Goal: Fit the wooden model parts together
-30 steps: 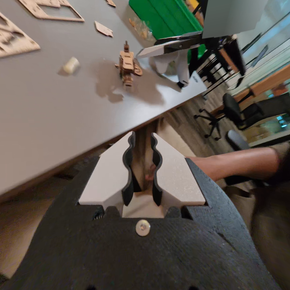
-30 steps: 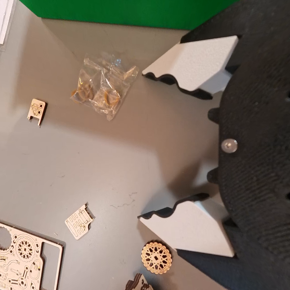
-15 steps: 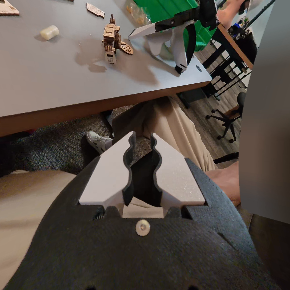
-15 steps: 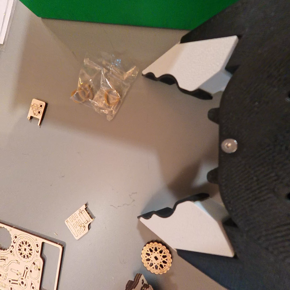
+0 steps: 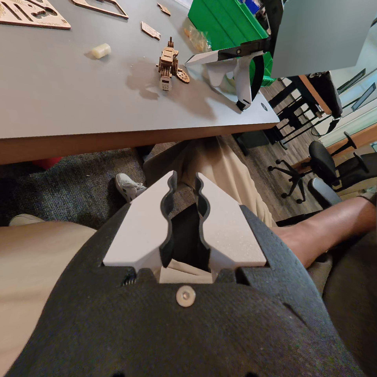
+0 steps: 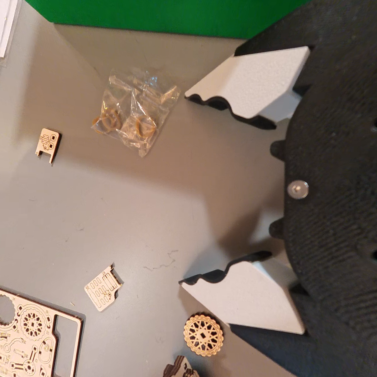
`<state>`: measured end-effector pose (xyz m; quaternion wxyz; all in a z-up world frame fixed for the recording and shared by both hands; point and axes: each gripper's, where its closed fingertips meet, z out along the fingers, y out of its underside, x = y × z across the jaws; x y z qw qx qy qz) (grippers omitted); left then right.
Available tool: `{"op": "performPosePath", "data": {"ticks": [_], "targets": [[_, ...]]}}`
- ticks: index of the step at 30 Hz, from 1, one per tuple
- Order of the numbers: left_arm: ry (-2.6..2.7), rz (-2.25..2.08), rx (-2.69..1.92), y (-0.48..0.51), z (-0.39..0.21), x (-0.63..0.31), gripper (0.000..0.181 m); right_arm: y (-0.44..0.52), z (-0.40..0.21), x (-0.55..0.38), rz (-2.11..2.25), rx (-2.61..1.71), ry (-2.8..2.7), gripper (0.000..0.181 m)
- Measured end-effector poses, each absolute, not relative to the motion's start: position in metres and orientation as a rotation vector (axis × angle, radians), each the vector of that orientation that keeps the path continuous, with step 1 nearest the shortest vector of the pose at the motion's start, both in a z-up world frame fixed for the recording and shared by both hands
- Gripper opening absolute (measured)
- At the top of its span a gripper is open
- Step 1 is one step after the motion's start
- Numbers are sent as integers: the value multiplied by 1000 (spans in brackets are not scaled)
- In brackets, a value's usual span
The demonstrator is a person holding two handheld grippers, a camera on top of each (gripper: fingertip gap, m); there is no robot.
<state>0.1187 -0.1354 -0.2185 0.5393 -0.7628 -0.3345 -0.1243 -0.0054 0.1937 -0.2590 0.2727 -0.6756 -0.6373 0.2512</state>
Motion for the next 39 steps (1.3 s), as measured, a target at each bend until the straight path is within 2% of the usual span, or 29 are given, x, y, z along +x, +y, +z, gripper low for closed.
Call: {"op": "performPosePath", "data": {"ticks": [18,33,34,35,36,37,38,39], "targets": [[-749,-249,-1835,-142,-214,152,15,193,-259,-5,676,-1819,-1715,159],[-752,-248,-1857,-139,-220,229,15,190,-260,-17,729,-1719,-1846,159],[-762,-244,-1853,-141,-220,234,15,187,-259,-13,741,-1701,-1863,156],[-772,-245,-1844,-143,-220,240,15,184,-255,-9,771,-1665,-1886,136],[-783,-246,-1833,-146,-219,245,15,175,-246,-3,842,-1608,-1936,101],[-795,-252,-1823,-148,-219,251,15,160,-232,6,943,-1526,-1987,73],[-808,-259,-1815,-150,-220,256,15,149,-212,16,1021,-1428,-1990,67],[-823,-262,-1808,-153,-220,261,15,140,-189,28,1059,-1317,-1961,76]]}}
